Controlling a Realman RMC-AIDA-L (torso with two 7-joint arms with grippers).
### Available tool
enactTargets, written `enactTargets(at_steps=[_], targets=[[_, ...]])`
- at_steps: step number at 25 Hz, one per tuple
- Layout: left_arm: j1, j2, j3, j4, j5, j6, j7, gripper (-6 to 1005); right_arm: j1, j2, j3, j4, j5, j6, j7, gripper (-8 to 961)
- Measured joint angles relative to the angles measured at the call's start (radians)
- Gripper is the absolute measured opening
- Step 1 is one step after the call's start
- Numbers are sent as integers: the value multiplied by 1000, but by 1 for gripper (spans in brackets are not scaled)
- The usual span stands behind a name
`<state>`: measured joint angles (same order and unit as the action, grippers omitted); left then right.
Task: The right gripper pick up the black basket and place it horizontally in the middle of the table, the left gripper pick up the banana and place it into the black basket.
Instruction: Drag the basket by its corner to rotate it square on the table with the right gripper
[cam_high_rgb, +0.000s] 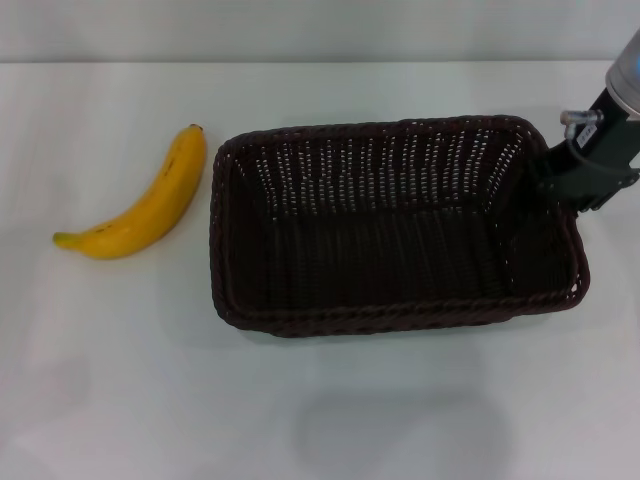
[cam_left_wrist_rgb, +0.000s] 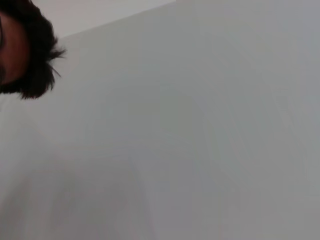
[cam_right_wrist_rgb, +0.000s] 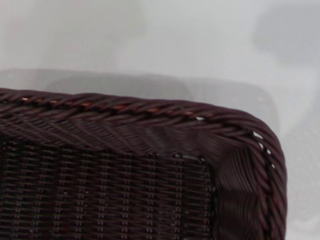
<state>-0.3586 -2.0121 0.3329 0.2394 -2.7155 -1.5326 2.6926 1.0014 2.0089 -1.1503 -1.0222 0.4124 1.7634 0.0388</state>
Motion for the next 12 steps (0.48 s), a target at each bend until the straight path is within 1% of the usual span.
enactTargets(at_steps=[3, 6, 10, 12], targets=[[3, -1, 0, 0, -1, 0, -2, 839, -1, -3, 1, -17, -8, 21, 6, 386], [6, -1, 0, 0, -1, 0, -2, 838, -11, -11, 7, -59, -22, 46, 20, 482], [11, -1, 0, 0, -1, 9, -2, 836, -18, -28, 8, -148, -6, 91, 26, 485], [16, -1, 0, 0, -1, 21, 2, 835, -20, -42, 8, -200, 18, 101, 26, 486]])
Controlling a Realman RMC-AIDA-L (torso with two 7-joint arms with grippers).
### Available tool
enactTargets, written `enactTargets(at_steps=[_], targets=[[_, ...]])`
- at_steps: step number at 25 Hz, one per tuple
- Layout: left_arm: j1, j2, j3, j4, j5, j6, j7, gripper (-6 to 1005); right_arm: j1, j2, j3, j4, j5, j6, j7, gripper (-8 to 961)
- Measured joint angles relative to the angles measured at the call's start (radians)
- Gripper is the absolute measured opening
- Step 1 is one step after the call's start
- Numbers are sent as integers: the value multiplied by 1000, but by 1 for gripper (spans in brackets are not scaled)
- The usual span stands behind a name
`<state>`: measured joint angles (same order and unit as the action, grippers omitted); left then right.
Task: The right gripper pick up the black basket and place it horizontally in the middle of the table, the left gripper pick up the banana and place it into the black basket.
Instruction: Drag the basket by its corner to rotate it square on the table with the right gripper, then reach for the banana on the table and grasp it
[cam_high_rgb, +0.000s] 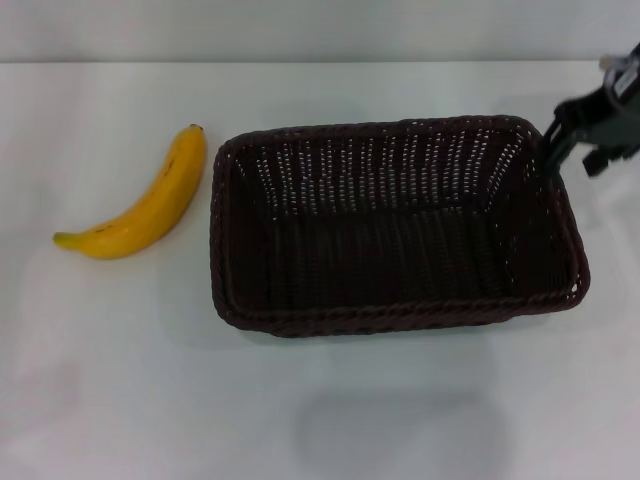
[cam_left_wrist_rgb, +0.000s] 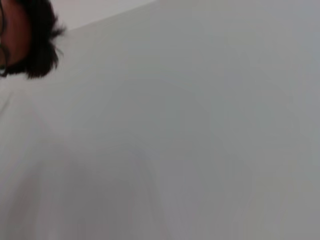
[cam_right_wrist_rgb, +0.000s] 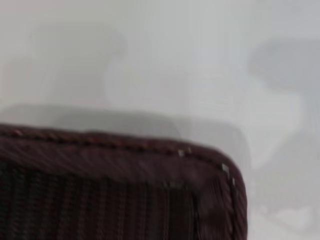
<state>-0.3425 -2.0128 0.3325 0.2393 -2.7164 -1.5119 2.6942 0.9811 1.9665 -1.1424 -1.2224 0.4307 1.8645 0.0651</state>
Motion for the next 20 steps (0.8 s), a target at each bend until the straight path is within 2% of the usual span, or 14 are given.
enactTargets(at_steps=[5, 6, 9, 10, 11, 12, 13, 14, 15, 17, 18, 19, 20], targets=[[16, -6, -2, 4, 2, 18, 4, 833, -24, -39, -9, -109, 29, 4, -4, 490], [22, -8, 2, 19, 28, 34, 0, 833, -47, -50, -9, -154, 34, -2, -10, 490], [30, -12, 6, 57, 90, 83, -41, 831, -132, -63, 19, -275, 40, -48, -66, 492], [32, -14, 7, 72, 112, 105, -64, 831, -166, -58, 38, -310, 37, -80, -106, 493], [33, -13, 7, 92, 149, 141, -101, 830, -201, -41, 66, -343, 37, -122, -155, 494], [34, -9, 7, 136, 242, 215, -183, 830, -231, -24, 93, -364, 39, -171, -211, 495], [34, -9, 7, 136, 242, 215, -183, 829, -253, -10, 111, -378, 43, -200, -243, 495], [33, -8, 7, 164, 299, 249, -227, 829, -310, 23, 153, -405, 57, -295, -341, 496], [31, -8, 7, 207, 380, 292, -292, 828, -357, 42, 172, -415, 80, -370, -413, 497], [30, -11, 9, 284, 494, 349, -402, 827, -451, 51, 165, -410, 180, -555, -541, 498], [30, -13, 12, 333, 567, 386, -491, 827, -555, 42, 125, -365, 340, -760, -681, 499], [30, -13, 15, 369, 620, 412, -563, 827, -555, 42, 125, -365, 340, -760, -681, 499], [30, -13, 22, 411, 687, 439, -649, 826, -598, 40, 114, -334, 432, -862, -763, 500]])
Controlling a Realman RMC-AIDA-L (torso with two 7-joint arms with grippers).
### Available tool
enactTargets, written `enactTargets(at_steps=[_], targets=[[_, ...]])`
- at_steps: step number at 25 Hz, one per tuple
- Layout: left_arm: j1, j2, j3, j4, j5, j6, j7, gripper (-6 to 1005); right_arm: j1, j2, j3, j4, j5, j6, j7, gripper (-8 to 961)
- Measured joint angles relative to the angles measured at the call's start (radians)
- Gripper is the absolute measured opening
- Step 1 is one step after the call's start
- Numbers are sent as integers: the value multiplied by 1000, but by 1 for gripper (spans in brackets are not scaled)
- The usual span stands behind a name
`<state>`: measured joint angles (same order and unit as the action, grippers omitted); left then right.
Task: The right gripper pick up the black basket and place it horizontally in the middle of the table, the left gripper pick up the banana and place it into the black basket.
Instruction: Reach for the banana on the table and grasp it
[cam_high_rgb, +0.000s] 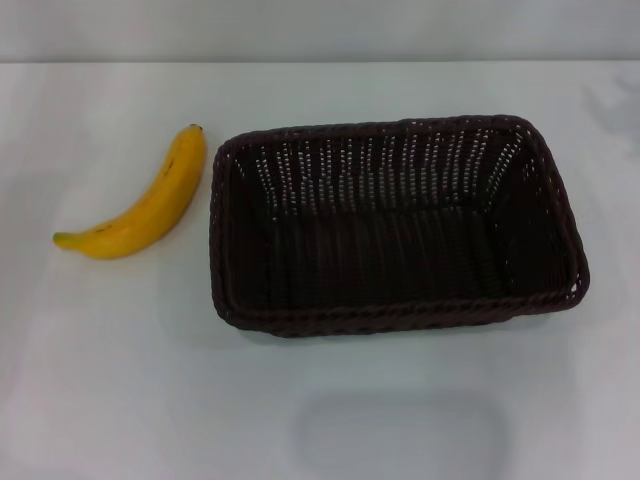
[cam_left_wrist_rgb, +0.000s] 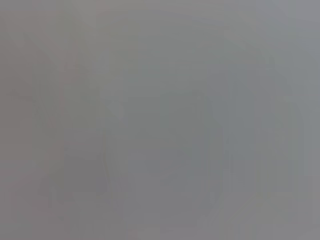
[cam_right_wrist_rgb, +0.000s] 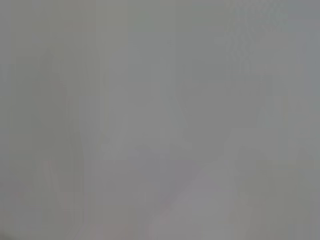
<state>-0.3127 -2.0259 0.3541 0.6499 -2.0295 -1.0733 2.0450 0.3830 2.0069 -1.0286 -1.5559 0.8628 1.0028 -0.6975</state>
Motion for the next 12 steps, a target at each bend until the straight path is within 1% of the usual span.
enactTargets(at_steps=[1, 2, 3, 4, 5, 6, 8, 10, 12], targets=[[0, 0, 0, 0, 0, 0, 0, 826, -39, 1, -9, 34, 89, -87, -100, 501], [-2, 5, 13, 45, 81, 24, -105, 825, -68, 2, -16, 76, 179, -153, -192, 501], [-2, 5, 13, 45, 81, 24, -105, 825, -91, 3, -24, 121, 282, -214, -299, 502], [-5, 28, 60, 133, 247, 51, -331, 824, -101, 2, -32, 181, 398, -260, -418, 503], [-7, 57, 109, 209, 388, 53, -550, 824, -104, 1, -32, 242, 503, -285, -531, 504], [-8, 62, 120, 224, 425, 52, -596, 823, -100, 1, -32, 292, 577, -296, -617, 504], [-17, 93, 178, 305, 586, 39, -807, 822, -88, 2, -22, 419, 769, -303, -837, 506], [-51, 138, 253, 372, 772, -3, -1032, 822, -84, 2, -9, 507, 905, -302, -995, 507], [-103, 175, 297, 402, 926, -78, -1193, 821, -83, 2, 4, 572, 1008, -295, -1123, 508]])
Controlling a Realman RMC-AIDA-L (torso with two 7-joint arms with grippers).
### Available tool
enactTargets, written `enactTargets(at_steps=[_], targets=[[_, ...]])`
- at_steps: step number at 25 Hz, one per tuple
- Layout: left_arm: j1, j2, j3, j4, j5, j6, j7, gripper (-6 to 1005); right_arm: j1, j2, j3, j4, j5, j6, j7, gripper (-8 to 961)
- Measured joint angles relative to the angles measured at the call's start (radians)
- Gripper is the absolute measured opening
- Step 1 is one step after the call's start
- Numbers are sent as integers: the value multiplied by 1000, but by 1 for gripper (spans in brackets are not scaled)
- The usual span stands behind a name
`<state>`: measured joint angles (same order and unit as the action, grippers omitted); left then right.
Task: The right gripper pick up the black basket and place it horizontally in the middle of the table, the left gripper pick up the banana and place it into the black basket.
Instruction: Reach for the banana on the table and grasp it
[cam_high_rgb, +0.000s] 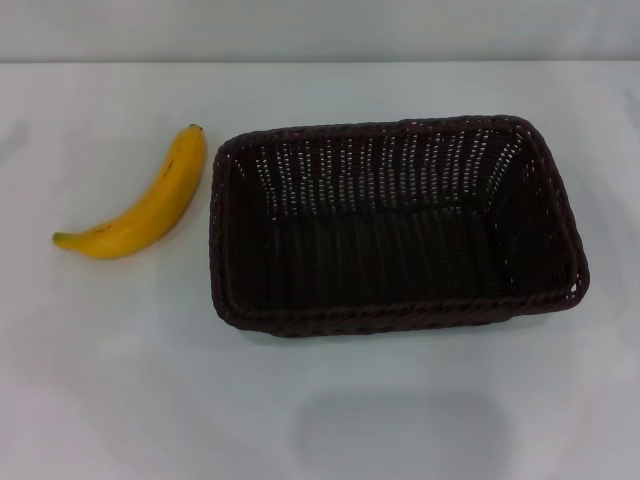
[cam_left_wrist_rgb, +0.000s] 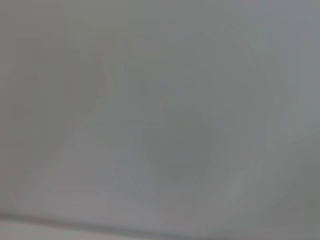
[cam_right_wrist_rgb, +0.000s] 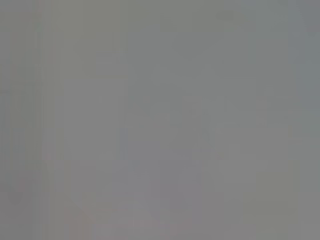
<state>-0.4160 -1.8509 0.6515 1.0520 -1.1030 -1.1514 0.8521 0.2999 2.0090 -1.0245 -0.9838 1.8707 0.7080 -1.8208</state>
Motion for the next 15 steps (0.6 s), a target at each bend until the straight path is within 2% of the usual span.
enactTargets(at_steps=[3, 7, 9, 11, 14, 15], targets=[[-102, 41, 13, 11, 195, -131, -162, 819, 2, 1, 7, 97, 170, 32, -218, 511], [-228, 67, 16, 10, 403, -295, -243, 817, 12, 2, 8, 217, 352, 107, -449, 513], [-280, 65, 18, 4, 489, -345, -246, 817, 14, 2, 9, 259, 416, 140, -528, 515], [-347, 54, 26, -26, 590, -376, -242, 816, 12, 1, 18, 281, 443, 152, -558, 516], [-449, 40, 75, -155, 689, -368, -242, 814, 7, 1, 41, 307, 453, 164, -578, 518], [-460, 34, 83, -174, 698, -359, -242, 814, 8, 1, 47, 320, 454, 170, -585, 519]])
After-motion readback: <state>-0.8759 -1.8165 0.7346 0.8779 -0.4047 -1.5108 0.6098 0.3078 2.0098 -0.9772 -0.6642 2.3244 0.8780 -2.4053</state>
